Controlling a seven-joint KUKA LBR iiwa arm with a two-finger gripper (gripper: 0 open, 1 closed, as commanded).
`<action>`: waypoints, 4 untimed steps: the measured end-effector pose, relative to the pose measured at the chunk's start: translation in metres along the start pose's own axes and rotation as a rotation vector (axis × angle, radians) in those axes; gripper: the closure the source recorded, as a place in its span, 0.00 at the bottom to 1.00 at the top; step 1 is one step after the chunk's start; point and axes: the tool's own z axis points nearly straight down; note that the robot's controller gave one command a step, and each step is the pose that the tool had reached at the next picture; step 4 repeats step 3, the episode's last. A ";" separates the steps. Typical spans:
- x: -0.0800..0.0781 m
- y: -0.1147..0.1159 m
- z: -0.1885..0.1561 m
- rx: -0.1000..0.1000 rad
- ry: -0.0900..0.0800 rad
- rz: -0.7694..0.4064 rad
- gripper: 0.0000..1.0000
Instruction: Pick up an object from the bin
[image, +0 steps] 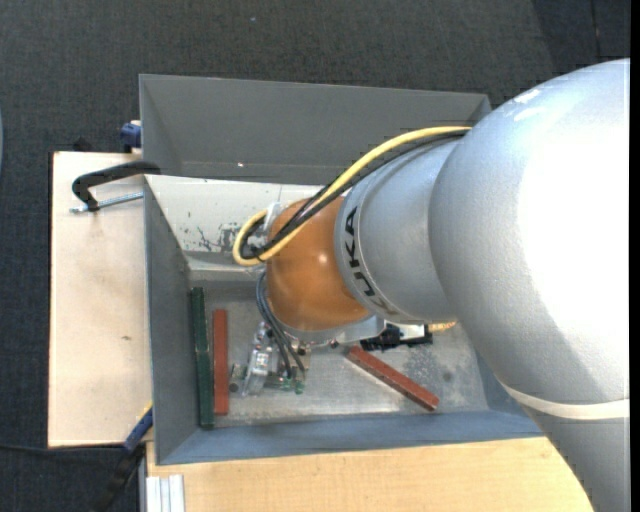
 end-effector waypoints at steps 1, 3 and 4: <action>-0.001 0.001 -0.013 -0.004 -0.006 0.000 1.00; 0.001 0.000 -0.039 0.001 0.002 0.000 1.00; 0.001 0.000 -0.039 0.001 0.002 0.000 1.00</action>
Offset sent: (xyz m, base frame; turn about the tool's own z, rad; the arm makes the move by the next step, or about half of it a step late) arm 0.0000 -0.0001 0.0791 0.0000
